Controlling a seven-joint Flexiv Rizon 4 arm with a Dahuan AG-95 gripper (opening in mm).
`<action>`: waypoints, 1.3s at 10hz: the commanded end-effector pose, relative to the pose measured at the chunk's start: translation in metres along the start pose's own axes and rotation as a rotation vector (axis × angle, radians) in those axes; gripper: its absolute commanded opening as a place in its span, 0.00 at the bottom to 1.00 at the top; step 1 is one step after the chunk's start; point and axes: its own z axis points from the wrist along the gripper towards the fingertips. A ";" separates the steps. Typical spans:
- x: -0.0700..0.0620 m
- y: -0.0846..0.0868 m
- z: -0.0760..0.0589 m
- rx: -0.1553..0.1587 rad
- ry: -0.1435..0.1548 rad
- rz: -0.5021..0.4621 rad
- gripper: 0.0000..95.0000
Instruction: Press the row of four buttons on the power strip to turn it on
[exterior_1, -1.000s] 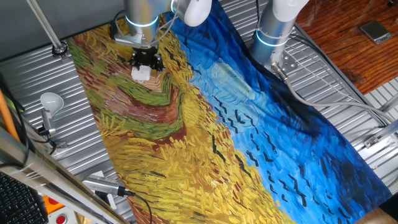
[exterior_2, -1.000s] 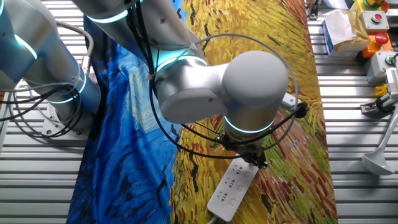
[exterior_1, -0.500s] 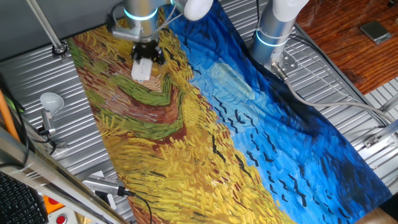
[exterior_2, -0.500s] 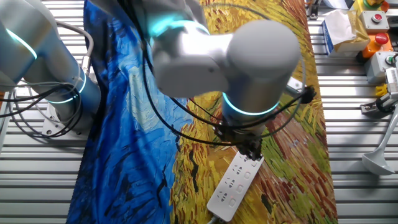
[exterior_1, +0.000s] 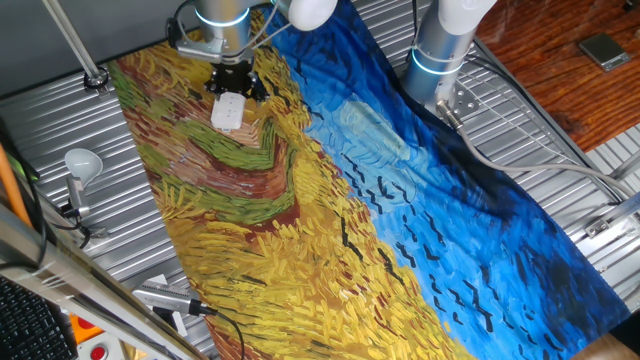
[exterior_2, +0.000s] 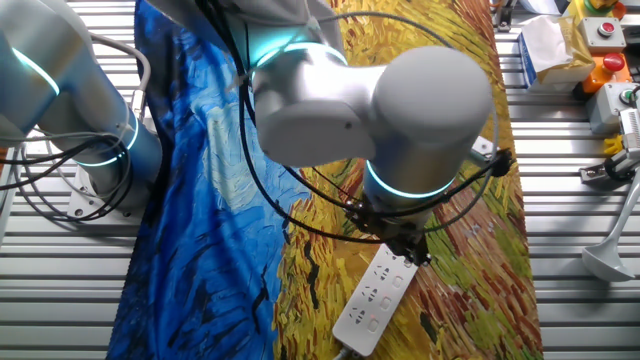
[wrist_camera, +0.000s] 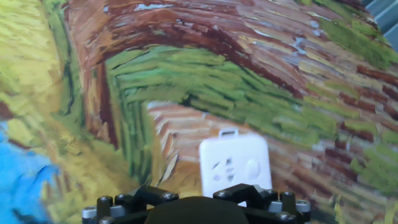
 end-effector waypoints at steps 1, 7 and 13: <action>-0.001 -0.003 0.007 -0.003 -0.007 -0.001 1.00; -0.011 -0.006 0.029 0.004 -0.012 0.001 1.00; -0.012 -0.007 0.040 0.025 -0.016 -0.011 1.00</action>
